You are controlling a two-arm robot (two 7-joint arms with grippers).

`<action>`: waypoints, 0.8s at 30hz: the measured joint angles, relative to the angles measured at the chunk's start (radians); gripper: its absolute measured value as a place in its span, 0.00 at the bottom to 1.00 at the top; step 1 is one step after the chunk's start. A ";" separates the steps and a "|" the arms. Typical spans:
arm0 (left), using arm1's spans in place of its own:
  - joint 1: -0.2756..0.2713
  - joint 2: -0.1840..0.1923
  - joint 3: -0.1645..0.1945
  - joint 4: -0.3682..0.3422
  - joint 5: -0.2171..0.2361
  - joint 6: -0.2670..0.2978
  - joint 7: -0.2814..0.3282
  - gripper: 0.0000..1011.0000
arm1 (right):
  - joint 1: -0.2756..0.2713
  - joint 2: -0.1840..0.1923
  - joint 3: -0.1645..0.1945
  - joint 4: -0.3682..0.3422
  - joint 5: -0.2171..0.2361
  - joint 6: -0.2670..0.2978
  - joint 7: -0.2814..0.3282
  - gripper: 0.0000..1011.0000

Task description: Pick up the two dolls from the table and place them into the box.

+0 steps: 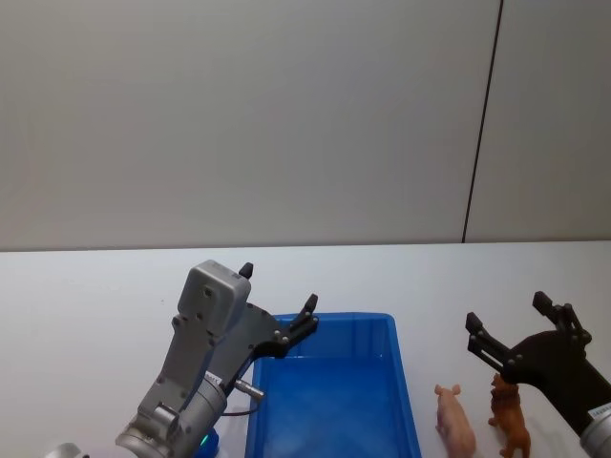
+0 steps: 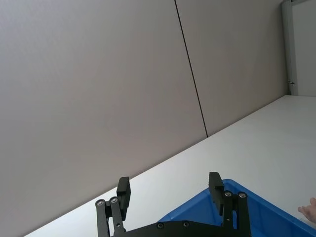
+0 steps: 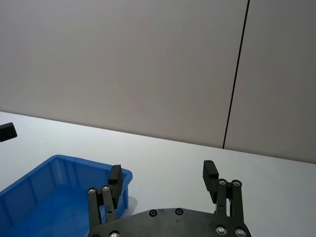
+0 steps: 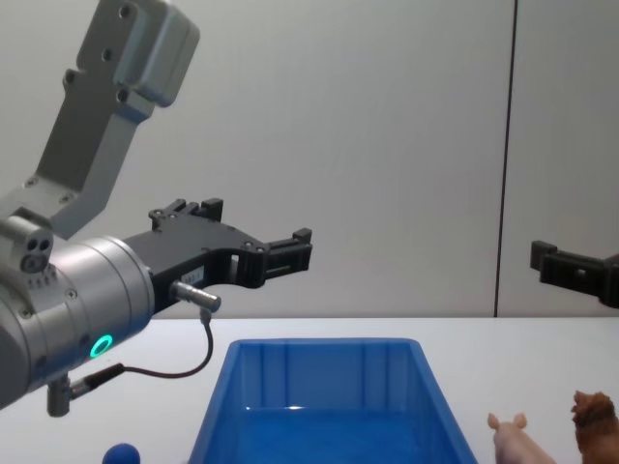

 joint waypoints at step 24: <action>0.000 0.000 0.000 0.000 0.000 0.000 0.000 0.99 | 0.000 0.000 0.000 0.000 0.000 0.000 0.000 0.99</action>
